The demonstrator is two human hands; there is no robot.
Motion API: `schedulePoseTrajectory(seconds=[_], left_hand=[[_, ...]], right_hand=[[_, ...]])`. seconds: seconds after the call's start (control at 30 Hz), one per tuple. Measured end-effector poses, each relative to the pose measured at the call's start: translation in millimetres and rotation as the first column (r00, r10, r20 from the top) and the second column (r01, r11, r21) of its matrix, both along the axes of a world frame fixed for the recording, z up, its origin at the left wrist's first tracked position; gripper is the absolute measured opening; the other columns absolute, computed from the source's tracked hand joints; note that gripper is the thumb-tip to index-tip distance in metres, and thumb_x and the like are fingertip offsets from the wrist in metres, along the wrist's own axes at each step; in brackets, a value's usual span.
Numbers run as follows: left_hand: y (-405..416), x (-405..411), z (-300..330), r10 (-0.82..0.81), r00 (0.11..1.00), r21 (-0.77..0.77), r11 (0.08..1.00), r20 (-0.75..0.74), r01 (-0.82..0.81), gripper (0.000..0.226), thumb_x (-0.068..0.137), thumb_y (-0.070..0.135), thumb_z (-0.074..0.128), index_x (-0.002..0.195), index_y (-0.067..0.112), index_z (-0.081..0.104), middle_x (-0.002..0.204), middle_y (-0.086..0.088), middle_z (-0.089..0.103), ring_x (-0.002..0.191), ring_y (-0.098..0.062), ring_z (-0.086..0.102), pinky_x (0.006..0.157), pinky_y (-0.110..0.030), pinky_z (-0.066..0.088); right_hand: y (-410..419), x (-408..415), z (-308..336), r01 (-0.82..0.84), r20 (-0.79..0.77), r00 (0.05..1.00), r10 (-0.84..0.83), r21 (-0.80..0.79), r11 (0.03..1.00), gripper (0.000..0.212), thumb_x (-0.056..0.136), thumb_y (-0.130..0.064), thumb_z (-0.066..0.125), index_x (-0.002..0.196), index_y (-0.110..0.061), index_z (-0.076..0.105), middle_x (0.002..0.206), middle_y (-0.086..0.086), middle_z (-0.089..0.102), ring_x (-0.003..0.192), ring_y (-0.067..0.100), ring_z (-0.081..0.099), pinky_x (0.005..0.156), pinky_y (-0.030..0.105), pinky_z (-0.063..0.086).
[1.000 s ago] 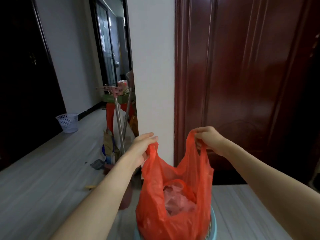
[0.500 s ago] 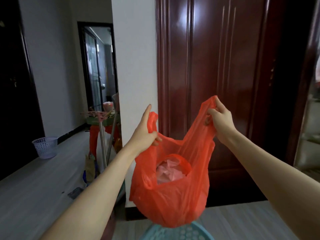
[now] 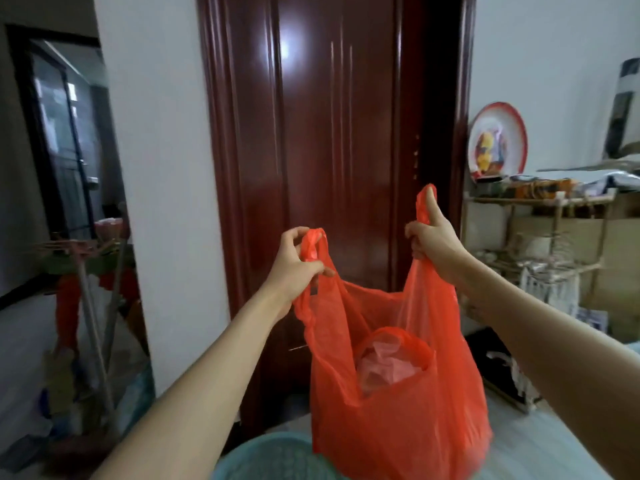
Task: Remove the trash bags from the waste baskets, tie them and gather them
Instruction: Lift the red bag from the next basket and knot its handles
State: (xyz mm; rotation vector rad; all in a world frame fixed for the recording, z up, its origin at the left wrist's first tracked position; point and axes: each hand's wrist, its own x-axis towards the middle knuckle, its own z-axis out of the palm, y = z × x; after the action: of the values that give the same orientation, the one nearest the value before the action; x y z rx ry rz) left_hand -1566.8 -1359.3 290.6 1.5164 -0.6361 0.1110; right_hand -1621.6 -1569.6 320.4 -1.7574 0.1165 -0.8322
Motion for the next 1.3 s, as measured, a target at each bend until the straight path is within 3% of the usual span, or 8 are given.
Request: schedulePoseTrajectory(seconds=[0.23, 0.4, 0.53, 0.7, 0.83, 0.97, 1.17, 1.3], left_hand=[[-85.1, -27.9, -49.4, -0.109, 0.985, 0.280, 0.958, 0.130, 0.069, 0.020, 0.091, -0.002, 0.040, 0.098, 0.013, 0.052, 0.081, -0.010, 0.062, 0.044, -0.007, 0.063, 0.042, -0.017, 0.049], [-145.9, -62.0, -89.8, -0.108, 0.967, 0.436, 0.900, 0.230, -0.003, 0.028, 0.092, 0.029, 0.049, 0.078, 0.007, 0.060, 0.088, -0.015, 0.067, 0.082, -0.029, 0.064, 0.071, -0.032, 0.047], [-190.1, -95.3, -125.9, -0.154, 0.986, 0.416, 0.902, 0.057, 0.117, 0.036, 0.092, 0.035, 0.048, 0.062, 0.016, 0.046, 0.073, -0.011, 0.062, 0.085, -0.035, 0.061, 0.072, -0.037, 0.042], [-248.1, -136.9, -157.2, -0.334, 0.870, 0.221, 0.876, -0.362, 0.429, 0.049, 0.097, 0.043, 0.029, 0.123, 0.010, 0.056, 0.122, -0.011, 0.058, 0.105, -0.024, 0.056, 0.080, -0.030, 0.044], [-284.8, -164.7, -185.4, -0.378, 0.841, 0.267, 0.827, -0.387, 0.494, 0.049, 0.096, 0.044, 0.030, 0.125, 0.012, 0.053, 0.129, -0.010, 0.055, 0.105, -0.017, 0.052, 0.087, -0.026, 0.036], [-282.9, -176.3, -249.4, -0.455, 0.822, 0.647, 0.521, -0.342, 0.557, 0.068, 0.083, 0.059, 0.049, 0.135, 0.017, 0.038, 0.142, -0.008, 0.041, 0.126, -0.019, 0.043, 0.102, -0.031, 0.035], [-273.5, -181.5, -296.4, -0.668, 0.626, 0.909, -0.374, -0.402, 0.185, 0.099, 0.069, 0.074, 0.053, 0.146, 0.026, 0.013, 0.157, 0.001, 0.015, 0.143, -0.020, 0.019, 0.116, -0.038, 0.017], [-274.7, -181.8, -303.3, -0.731, 0.676, 0.908, -0.342, -0.095, -0.242, 0.100, 0.066, 0.074, 0.055, 0.145, 0.035, 0.008, 0.158, -0.006, -0.007, 0.143, -0.034, -0.011, 0.104, -0.070, -0.009]], right_hand=[[-66.5, -84.6, -43.4, 0.256, -0.229, 0.929, -0.291, -0.170, 0.952, 0.072, 0.082, 0.010, 0.028, 0.145, -0.024, 0.020, 0.066, 0.001, 0.051, 0.030, 0.005, 0.037, 0.030, 0.011, 0.025], [-108.2, -143.6, -80.2, 0.394, -0.328, 0.827, -0.457, -0.242, 0.887, 0.053, 0.079, 0.014, 0.024, 0.122, -0.003, 0.050, 0.066, 0.001, 0.054, 0.027, 0.004, 0.040, 0.029, 0.011, 0.026], [-138.4, -183.6, -113.9, 0.465, -0.352, 0.739, -0.574, -0.350, 0.813, 0.027, 0.079, 0.011, 0.037, 0.084, 0.001, 0.061, 0.085, 0.016, 0.071, 0.077, 0.024, 0.068, 0.056, 0.021, 0.050], [-166.6, -230.8, -170.5, 0.473, -0.434, 0.661, -0.612, -0.393, 0.789, 0.015, 0.089, -0.010, 0.047, 0.082, -0.007, 0.060, 0.080, 0.009, 0.067, 0.073, 0.019, 0.066, 0.059, 0.021, 0.050], [-163.3, -245.4, -228.8, 0.494, -0.482, 0.686, -0.544, -0.240, 0.836, 0.020, 0.092, -0.012, 0.044, 0.075, -0.006, 0.053, 0.064, 0.012, 0.062, 0.054, 0.021, 0.061, 0.061, 0.033, 0.053], [-179.9, -265.8, -277.8, 0.720, -0.457, 0.679, -0.574, 0.262, 0.643, 0.017, 0.090, -0.008, 0.037, 0.082, -0.004, 0.051, 0.057, 0.011, 0.053, 0.049, 0.025, 0.055, 0.057, 0.037, 0.053], [-215.0, -303.8, -287.9, 0.707, -0.351, 0.630, -0.693, 0.628, 0.325, 0.027, 0.089, -0.004, 0.031, 0.070, -0.004, 0.050, 0.063, 0.011, 0.055, 0.058, 0.020, 0.057, 0.053, 0.027, 0.053], [-230.1, -313.3, -298.6, 0.750, -0.332, 0.515, -0.790, 0.622, 0.227, 0.018, 0.091, -0.007, 0.031, 0.091, -0.005, 0.049, 0.073, 0.012, 0.054, 0.059, 0.018, 0.058, 0.052, 0.026, 0.053]])
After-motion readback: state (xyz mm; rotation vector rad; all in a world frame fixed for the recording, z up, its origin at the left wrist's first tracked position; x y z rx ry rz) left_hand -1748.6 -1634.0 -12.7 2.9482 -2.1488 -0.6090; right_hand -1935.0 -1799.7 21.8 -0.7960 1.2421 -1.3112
